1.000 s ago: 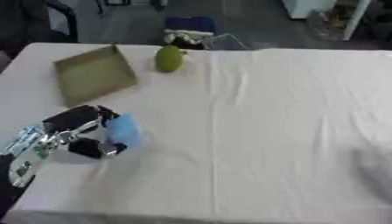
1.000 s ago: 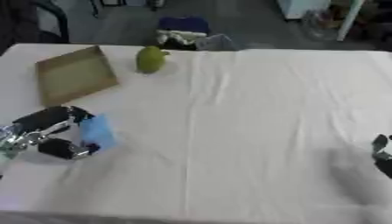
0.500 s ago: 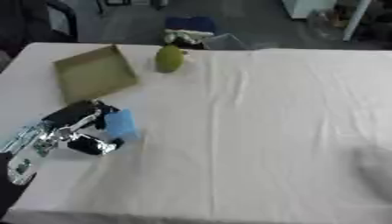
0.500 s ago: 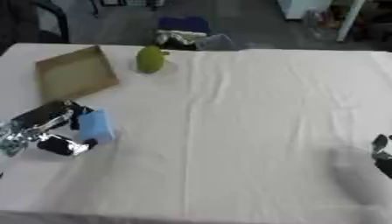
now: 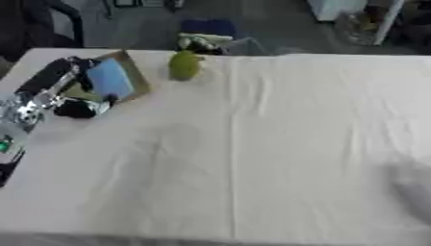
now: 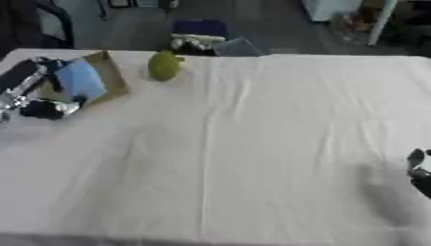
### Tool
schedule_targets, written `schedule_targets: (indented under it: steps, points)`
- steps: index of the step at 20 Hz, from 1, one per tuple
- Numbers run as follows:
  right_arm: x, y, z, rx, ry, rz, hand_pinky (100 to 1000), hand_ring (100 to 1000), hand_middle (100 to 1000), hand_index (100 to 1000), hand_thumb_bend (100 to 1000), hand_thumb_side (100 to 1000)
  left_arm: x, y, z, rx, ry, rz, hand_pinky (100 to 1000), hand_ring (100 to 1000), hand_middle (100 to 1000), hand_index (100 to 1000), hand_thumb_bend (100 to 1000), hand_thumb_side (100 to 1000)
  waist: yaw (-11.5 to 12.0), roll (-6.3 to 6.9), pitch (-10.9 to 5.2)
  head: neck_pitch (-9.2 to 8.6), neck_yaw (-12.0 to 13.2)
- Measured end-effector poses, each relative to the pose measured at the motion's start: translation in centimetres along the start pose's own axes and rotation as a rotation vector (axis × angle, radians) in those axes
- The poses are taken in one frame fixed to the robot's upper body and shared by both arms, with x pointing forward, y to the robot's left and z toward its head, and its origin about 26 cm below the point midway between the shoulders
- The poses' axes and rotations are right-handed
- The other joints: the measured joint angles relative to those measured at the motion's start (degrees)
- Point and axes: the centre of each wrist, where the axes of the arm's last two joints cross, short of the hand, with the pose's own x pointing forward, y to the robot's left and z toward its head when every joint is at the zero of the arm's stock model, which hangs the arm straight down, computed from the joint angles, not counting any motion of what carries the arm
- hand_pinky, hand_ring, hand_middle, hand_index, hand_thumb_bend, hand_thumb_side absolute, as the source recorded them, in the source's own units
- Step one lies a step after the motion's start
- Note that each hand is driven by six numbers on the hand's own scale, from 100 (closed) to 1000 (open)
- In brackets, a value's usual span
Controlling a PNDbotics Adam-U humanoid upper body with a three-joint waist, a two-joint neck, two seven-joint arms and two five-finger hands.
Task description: Pick up objects on the table and place them in the box.
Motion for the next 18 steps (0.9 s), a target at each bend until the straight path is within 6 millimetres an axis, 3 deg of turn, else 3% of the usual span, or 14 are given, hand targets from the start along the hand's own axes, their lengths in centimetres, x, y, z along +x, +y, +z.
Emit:
schedule_targets:
  steps: [7, 10, 11, 13, 18]
  points:
    - [0.2, 0.0, -0.2, -0.002, -0.004, -0.006, 749, 1000, 608, 896, 100, 326, -5.2, -1.3, -0.6, 0.03, 0.27, -0.003, 632, 517, 494, 749, 100, 393, -0.7, -0.21, 0.35, 0.0, 0.0]
    - [0.3, 0.1, -0.2, -0.002, -0.007, -0.011, 749, 1000, 608, 896, 100, 326, -6.4, -2.3, -0.2, 0.009, 0.31, -0.015, 655, 572, 574, 780, 100, 482, -0.9, -0.42, 0.37, 0.0, 0.0]
    - [0.3, 0.2, -0.2, -0.002, -0.007, -0.012, 749, 1000, 608, 896, 100, 326, -6.6, -2.7, -0.1, -0.001, 0.313, -0.01, 671, 605, 622, 804, 141, 583, -1.0, -0.48, 0.38, 0.0, 0.0]
    - [0.4, 0.3, -0.2, -0.001, -0.007, -0.016, 749, 1000, 608, 896, 100, 326, -7.0, -3.4, 0.2, -0.02, 0.311, 0.0, 696, 650, 685, 830, 316, 721, -1.0, -0.53, 0.52, 0.0, 0.0]
    - [0.4, 0.3, -0.2, -0.001, -0.007, -0.017, 749, 1000, 608, 896, 100, 327, -7.3, -3.8, 0.5, -0.034, 0.279, 0.002, 789, 784, 846, 907, 560, 886, -1.0, -0.64, 0.63, 0.0, 0.1]
